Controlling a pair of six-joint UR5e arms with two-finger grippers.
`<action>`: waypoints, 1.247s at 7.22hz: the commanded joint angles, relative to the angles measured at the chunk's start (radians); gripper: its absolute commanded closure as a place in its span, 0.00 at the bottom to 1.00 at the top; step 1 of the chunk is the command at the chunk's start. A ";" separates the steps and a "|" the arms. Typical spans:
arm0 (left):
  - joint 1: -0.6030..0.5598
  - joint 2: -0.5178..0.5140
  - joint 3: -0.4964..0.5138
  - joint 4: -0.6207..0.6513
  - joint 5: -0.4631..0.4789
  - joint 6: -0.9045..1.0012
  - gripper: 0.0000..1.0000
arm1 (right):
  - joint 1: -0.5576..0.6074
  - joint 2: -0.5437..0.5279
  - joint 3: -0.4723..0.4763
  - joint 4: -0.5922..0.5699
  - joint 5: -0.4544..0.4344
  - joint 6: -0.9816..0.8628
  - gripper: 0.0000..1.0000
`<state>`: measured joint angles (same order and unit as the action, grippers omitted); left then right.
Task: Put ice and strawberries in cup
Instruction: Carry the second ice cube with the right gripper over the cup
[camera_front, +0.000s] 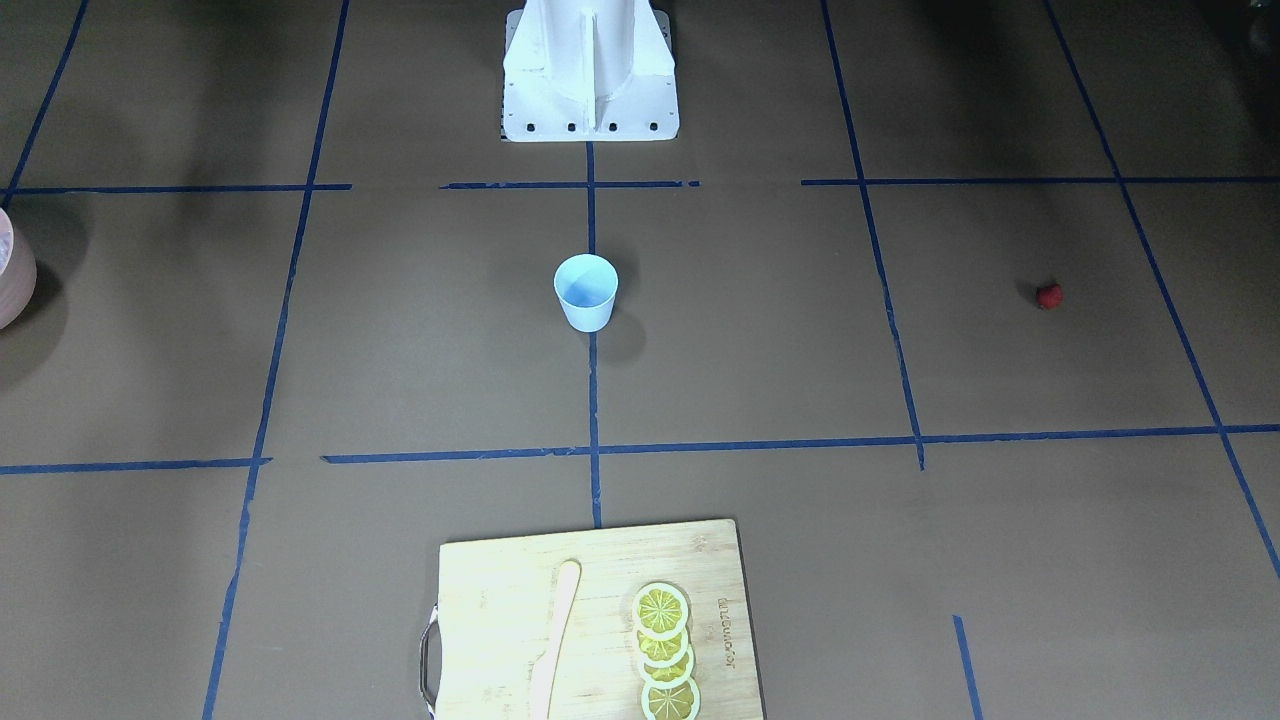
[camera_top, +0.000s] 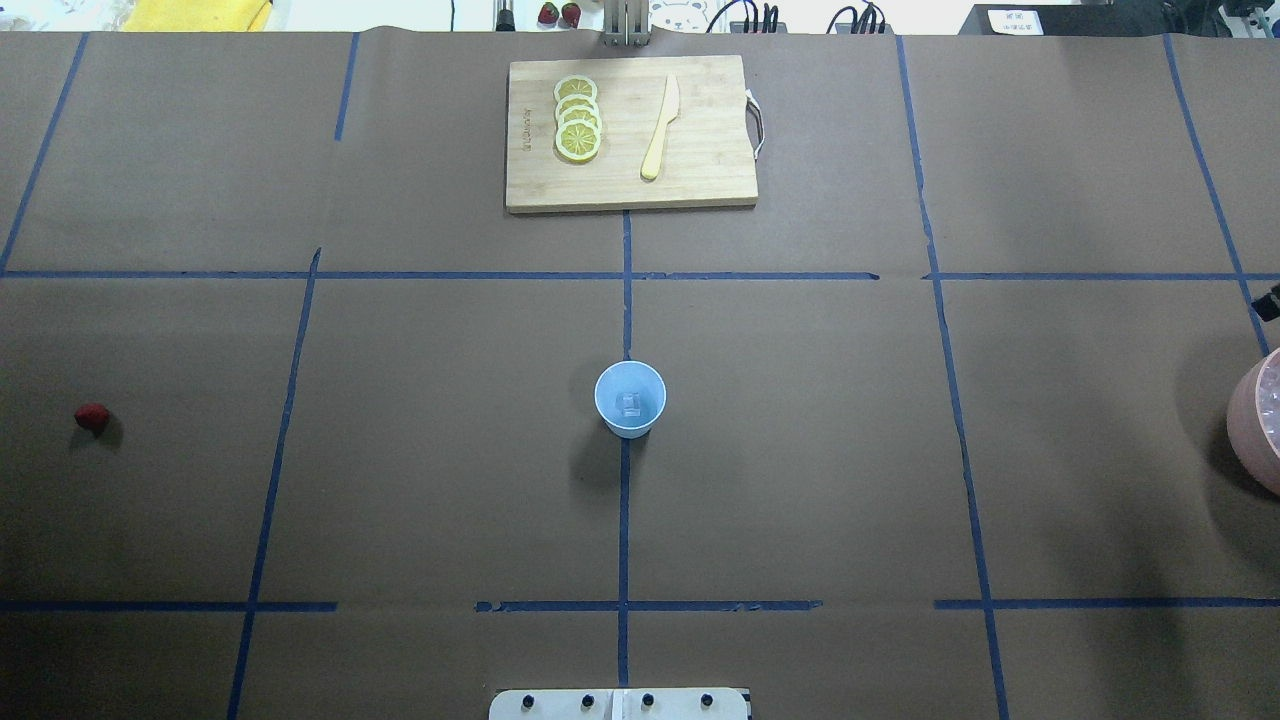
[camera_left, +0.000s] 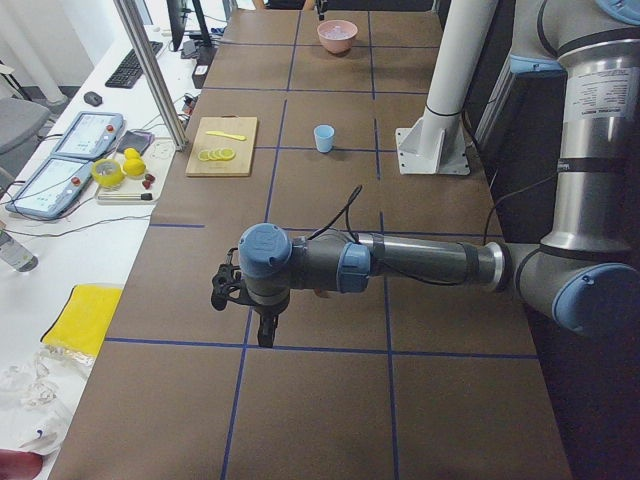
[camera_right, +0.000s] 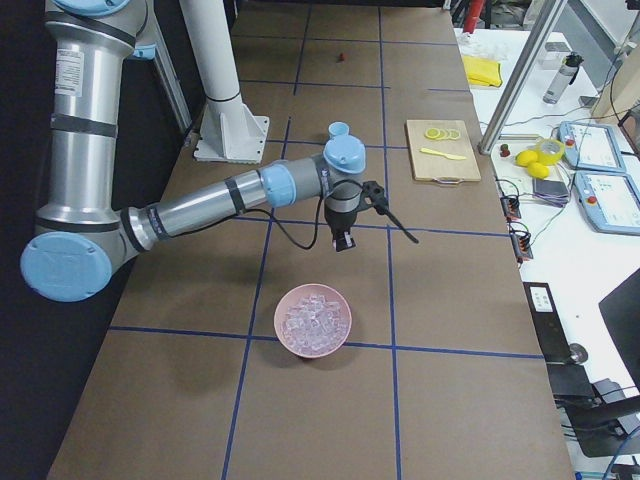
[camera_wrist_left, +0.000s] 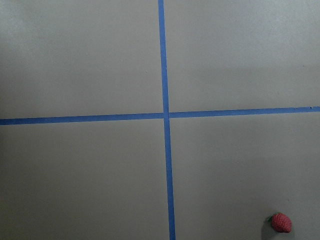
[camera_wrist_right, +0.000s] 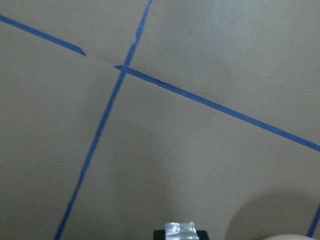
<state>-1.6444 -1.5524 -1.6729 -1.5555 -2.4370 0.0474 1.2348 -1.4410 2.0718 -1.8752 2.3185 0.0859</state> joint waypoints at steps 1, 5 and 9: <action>0.002 0.000 0.002 0.000 0.001 0.000 0.00 | -0.166 0.224 -0.018 -0.061 -0.004 0.270 1.00; 0.003 -0.003 0.009 -0.006 0.001 -0.001 0.00 | -0.489 0.554 -0.149 -0.048 -0.175 0.792 1.00; 0.003 -0.003 0.010 -0.008 0.001 -0.001 0.00 | -0.688 0.660 -0.350 0.148 -0.381 0.989 1.00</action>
<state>-1.6414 -1.5555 -1.6625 -1.5626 -2.4360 0.0460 0.5958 -0.8166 1.7772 -1.7472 1.9903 1.0468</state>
